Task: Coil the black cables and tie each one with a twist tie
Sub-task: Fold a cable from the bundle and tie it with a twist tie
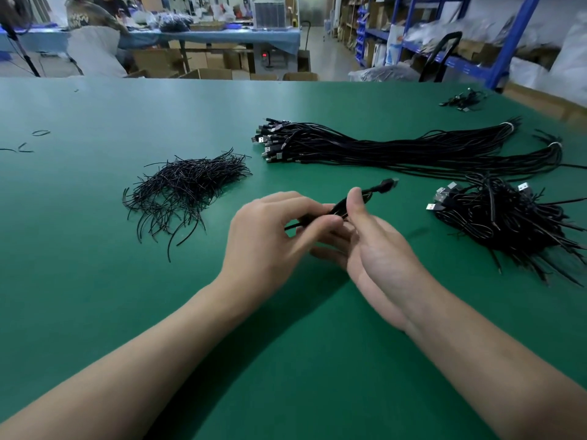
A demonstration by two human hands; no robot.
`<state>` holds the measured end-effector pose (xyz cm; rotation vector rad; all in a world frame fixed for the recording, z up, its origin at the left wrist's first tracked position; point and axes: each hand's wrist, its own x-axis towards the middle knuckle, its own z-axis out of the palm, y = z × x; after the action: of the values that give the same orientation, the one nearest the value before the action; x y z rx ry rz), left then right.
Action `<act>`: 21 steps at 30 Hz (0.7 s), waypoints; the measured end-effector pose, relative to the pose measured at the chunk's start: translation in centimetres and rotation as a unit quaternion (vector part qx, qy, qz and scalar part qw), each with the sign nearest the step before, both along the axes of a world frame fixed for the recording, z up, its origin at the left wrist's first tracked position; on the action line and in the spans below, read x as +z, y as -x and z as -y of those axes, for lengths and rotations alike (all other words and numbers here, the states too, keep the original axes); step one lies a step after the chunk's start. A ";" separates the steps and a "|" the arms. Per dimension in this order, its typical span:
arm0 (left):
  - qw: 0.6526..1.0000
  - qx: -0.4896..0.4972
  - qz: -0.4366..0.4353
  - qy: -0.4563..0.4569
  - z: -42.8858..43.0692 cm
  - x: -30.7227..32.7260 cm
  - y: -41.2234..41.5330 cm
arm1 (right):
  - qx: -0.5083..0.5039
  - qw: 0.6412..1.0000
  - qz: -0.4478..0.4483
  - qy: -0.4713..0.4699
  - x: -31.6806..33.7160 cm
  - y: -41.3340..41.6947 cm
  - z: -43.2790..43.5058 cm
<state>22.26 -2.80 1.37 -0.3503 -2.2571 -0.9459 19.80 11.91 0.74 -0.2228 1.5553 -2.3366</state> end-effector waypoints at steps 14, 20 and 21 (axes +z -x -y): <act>0.980 0.048 -0.043 0.188 -0.4 0.1 -0.5 | -0.068 0.977 -0.117 -0.166 -0.4 -0.2 0.2; 0.963 0.048 -0.065 0.257 -0.9 -0.1 -0.6 | -0.087 0.945 -0.169 -0.267 -0.5 -0.1 -0.1; 0.960 0.046 -0.071 0.266 -1.1 -0.1 -0.7 | -0.103 0.937 -0.182 -0.281 -0.4 0.0 -0.1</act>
<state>22.94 -1.68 1.29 -0.5201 -2.3402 -0.2399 19.77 12.02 0.31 -0.3806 2.4600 -1.9483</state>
